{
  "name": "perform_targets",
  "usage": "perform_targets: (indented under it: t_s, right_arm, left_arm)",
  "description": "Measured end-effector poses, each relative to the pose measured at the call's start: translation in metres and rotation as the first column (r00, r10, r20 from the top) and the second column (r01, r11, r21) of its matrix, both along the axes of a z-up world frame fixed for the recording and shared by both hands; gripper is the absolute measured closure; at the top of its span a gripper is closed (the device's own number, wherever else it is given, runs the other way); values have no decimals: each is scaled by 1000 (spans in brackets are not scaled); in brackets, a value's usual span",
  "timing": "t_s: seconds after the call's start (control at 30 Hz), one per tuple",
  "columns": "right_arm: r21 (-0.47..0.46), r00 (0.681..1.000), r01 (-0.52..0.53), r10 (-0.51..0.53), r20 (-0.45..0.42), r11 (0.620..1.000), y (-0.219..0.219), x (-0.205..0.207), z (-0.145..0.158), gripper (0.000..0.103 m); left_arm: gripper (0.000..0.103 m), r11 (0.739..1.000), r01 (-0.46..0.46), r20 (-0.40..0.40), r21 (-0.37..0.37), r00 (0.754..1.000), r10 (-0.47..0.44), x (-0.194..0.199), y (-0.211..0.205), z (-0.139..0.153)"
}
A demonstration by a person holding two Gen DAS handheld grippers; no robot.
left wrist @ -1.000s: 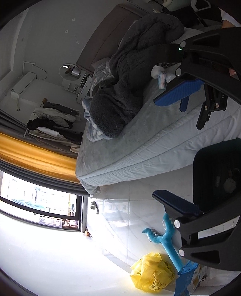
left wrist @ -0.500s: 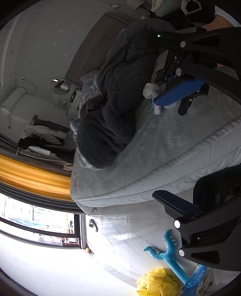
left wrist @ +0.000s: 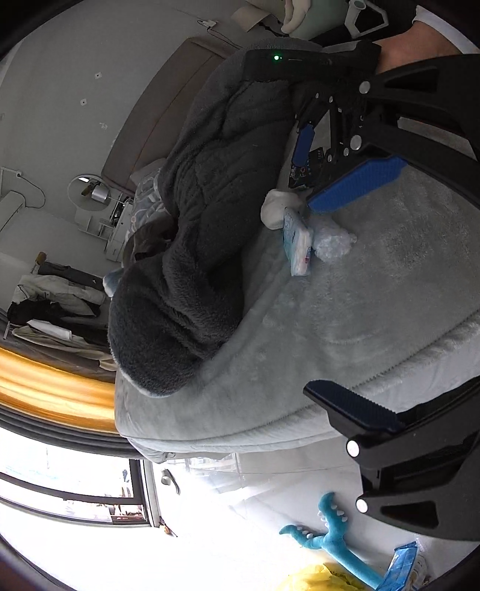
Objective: Collect trash
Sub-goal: 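Move both tools back toward the items on the bed, then grasp the black Face tissue pack with the right tool while the left tool approaches the bubble wrap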
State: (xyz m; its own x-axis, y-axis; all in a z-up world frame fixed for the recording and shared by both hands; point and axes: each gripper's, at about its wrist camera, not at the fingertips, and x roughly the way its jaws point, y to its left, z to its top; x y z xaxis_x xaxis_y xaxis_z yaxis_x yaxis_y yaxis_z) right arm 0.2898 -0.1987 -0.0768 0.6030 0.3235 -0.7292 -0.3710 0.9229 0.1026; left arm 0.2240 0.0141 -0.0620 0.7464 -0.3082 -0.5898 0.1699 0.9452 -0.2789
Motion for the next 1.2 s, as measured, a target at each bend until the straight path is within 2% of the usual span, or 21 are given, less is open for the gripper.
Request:
perform_targets:
  t_s: [0.1, 0.27, 0.47, 0.73, 1.0, 1.2]
  right_arm:
    - [-8, 999, 37, -37, -26, 999, -14, 5, -9, 18]
    - [-16, 994, 107, -108, -24, 994, -30, 14, -13, 13]
    - [-4, 978, 198, -198, -60, 980, -43, 28, -25, 13]
    - [2, 966, 237, -236, -104, 972, -47, 41, -39, 13]
    - [-20, 968, 222, -222, -114, 975, -49, 41, -45, 34]
    - [-1, 975, 190, -189, -118, 982, -59, 39, -45, 41]
  left_arm:
    - [9, 1000, 20, -25, -19, 999, -21, 7, -7, -7]
    - [9, 999, 42, -60, 9, 997, -41, 19, -24, -18]
    - [9, 996, 79, -90, 44, 993, -75, 27, -42, -30]
    - [9, 992, 112, -133, 64, 986, -103, 39, -60, -44]
    - [9, 986, 145, -167, 78, 977, -131, 46, -85, -53]
    - [9, 988, 138, -189, 68, 974, -123, 50, -94, -58]
